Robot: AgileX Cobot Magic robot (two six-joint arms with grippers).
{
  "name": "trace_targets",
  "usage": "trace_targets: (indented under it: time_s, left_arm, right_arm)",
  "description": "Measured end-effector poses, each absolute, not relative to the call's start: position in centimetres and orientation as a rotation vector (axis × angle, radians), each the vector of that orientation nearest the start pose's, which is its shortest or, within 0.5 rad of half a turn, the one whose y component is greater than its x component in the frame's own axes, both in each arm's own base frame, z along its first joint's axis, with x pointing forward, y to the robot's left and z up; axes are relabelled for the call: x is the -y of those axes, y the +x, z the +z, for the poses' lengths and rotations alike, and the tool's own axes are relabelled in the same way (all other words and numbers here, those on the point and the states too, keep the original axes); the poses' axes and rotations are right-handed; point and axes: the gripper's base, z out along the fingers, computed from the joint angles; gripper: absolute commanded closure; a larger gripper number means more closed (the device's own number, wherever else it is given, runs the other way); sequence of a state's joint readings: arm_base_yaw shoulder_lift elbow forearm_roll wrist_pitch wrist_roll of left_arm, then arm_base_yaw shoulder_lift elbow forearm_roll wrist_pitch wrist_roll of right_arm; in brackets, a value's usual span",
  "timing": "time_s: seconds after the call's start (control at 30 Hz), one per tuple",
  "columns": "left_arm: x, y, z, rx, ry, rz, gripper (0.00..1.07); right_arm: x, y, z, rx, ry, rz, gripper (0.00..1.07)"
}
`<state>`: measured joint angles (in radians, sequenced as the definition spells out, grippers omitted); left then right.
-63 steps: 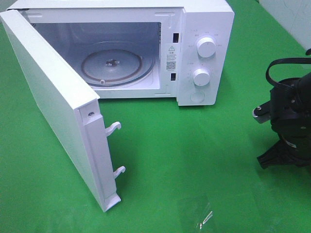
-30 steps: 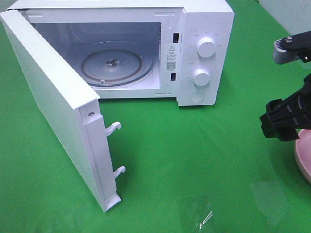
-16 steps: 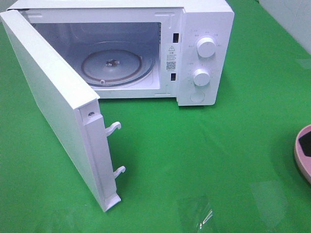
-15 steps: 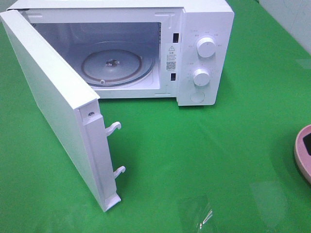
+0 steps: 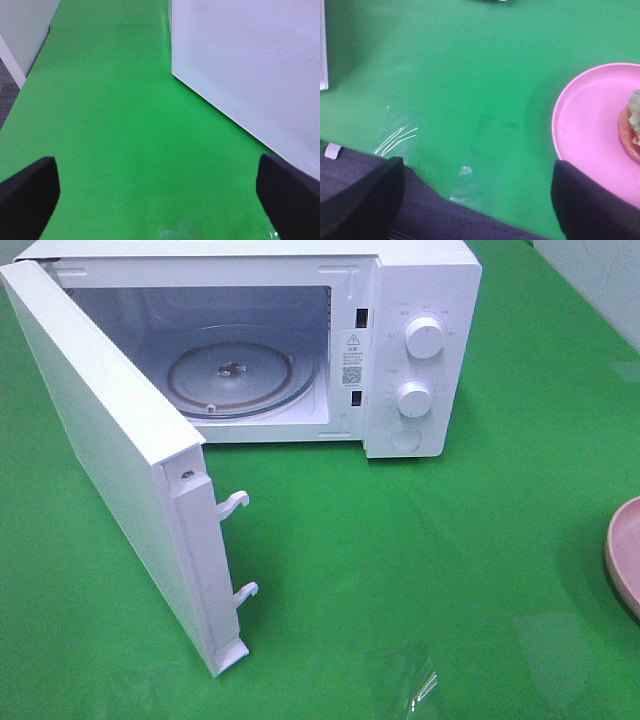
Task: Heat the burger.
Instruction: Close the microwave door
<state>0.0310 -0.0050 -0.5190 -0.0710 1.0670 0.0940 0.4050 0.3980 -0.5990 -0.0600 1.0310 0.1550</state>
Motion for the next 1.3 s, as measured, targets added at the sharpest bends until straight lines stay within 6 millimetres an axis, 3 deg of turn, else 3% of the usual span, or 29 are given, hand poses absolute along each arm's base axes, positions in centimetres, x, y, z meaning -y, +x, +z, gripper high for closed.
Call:
trace_targets:
  time_s: [0.2,0.47,1.3]
  left_arm:
    - [0.6,-0.8,28.2,-2.023,0.068,-0.006,0.07]
    - [0.6,-0.8,28.2,-2.023,0.068,-0.006,0.07]
    - [0.6,-0.8,28.2,-2.023,0.068,-0.006,0.07]
  right_arm:
    - [-0.6,3.8,28.5,-2.261,-0.186,0.142,0.31]
    - [0.1,0.3,28.5,-2.021,-0.057,0.073,0.31]
    - [0.0,-0.1,28.2,-1.961,-0.065,0.053,0.31]
